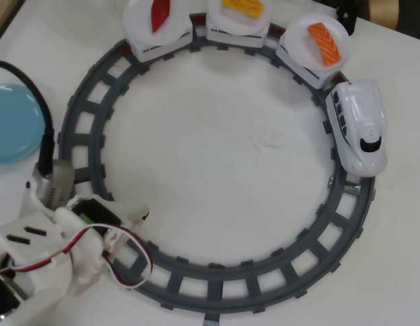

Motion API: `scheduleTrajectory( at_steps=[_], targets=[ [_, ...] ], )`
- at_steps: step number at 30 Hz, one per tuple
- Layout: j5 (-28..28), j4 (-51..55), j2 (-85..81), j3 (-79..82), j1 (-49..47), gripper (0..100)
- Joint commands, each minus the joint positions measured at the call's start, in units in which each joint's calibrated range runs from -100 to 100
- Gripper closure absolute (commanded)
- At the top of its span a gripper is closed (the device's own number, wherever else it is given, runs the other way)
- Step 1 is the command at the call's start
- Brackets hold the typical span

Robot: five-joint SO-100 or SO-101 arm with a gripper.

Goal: Pick up the sushi from the Shinkansen and put it on the blue dish

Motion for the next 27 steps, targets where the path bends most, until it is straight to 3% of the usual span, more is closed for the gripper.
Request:
scheduleTrajectory(
  at_steps=[1,10,27],
  targets=[
    [0.2,-0.5,0.1,-4.0,0.5,97],
    [0.2,-0.5,0.1,-3.5,0.5,88],
    [1.4,-0.6,0.1,-3.9,0.5,88]
  ],
)
